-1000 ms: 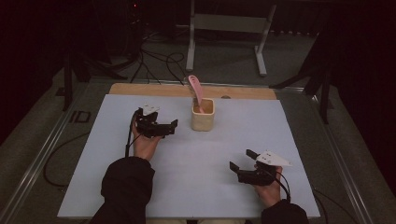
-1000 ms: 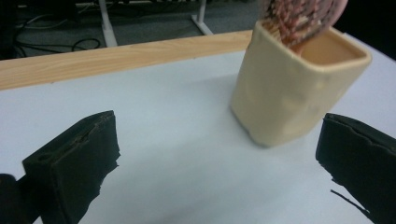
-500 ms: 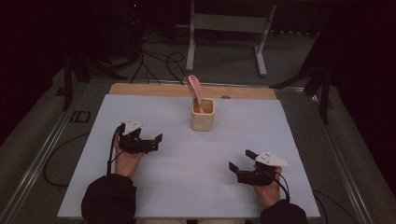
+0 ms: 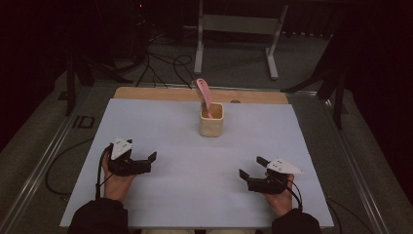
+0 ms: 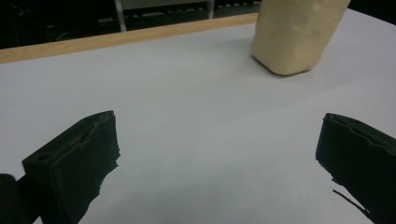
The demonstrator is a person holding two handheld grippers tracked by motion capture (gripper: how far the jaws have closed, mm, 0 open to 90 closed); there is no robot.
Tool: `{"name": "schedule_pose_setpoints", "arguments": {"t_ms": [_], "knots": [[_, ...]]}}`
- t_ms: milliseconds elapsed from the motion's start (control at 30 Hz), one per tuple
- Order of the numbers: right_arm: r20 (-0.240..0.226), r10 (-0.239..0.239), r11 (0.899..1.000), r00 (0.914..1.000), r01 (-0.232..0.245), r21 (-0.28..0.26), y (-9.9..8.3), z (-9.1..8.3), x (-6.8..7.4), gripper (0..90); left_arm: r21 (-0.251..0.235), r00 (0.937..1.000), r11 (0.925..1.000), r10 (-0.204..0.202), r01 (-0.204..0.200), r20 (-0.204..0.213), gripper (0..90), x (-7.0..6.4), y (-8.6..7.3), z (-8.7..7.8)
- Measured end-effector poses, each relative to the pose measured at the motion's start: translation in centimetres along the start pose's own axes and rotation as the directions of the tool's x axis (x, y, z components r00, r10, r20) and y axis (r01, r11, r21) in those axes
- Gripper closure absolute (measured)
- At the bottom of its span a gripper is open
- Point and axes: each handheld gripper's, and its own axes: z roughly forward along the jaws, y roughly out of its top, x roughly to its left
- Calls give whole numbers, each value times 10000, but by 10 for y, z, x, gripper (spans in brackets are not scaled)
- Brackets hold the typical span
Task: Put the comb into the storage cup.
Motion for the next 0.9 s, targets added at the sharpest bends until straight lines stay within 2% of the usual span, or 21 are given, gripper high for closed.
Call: {"name": "schedule_pose_setpoints", "arguments": {"t_ms": [133, 300, 600, 900], "knots": [[38, -8, 10000, 10000, 8, -41, 0, -1, 0, 116, -109, 9997, 9997, 237, -237, -29, 1, 1, -7, -7], [65, 4, 10000, 10000, -4, -64, 0, -2, -1, 114, -204, 9996, 9994, 271, -272, -46, 1, 2, -13, -15], [128, 12, 9998, 9999, -9, -213, 2, -5, -2, 111, -211, 9977, 9977, 634, -639, -218, 1, 4, -24, -22], [259, 39, 9969, 9997, -19, -782, 5, -18, -8, 103, -746, 9973, 9946, 703, -719, -231, 1, 6, -28, -36]]}}
